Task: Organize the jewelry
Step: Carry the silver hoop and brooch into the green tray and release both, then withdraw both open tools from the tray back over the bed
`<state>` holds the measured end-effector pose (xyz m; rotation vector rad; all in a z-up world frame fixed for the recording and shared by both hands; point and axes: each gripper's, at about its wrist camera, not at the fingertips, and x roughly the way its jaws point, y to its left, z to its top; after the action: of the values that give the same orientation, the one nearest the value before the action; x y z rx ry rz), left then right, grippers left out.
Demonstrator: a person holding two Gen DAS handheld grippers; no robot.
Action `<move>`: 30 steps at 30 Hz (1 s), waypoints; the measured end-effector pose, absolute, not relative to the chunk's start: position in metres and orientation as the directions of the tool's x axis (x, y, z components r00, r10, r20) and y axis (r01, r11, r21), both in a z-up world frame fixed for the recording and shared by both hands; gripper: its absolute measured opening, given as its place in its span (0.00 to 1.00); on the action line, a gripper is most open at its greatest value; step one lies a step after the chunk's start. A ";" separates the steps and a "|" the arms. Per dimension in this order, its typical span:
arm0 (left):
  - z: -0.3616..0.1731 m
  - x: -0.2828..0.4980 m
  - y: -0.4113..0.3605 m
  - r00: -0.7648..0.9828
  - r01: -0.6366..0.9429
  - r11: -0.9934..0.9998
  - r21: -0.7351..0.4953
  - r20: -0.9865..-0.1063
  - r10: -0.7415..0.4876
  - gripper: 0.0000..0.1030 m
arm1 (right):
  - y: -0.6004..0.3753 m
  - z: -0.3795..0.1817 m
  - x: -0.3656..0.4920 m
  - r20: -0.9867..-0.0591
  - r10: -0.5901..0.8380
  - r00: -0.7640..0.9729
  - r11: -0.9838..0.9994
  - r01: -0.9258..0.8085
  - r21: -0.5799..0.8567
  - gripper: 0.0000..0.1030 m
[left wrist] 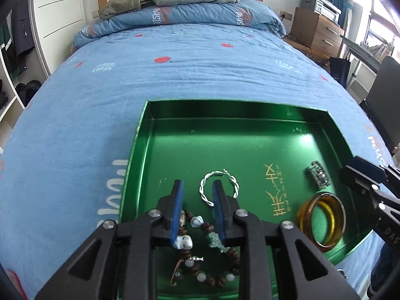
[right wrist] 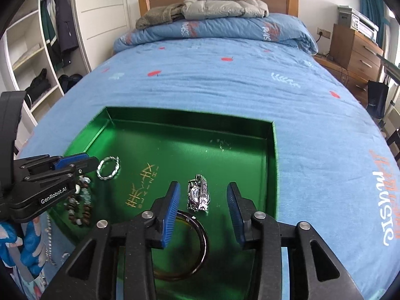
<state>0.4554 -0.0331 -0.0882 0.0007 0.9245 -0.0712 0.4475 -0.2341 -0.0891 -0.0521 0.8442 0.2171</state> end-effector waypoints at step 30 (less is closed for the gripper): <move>0.044 0.276 -0.003 0.726 0.035 0.996 -0.081 -0.683 -0.081 0.28 | -0.270 0.044 0.243 -0.587 0.202 0.784 0.979 -0.180 0.096 0.41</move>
<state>0.2764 -0.0027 0.0438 -0.0638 0.7561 -0.0640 0.2433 -0.2698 0.0438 0.0358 0.6378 0.2057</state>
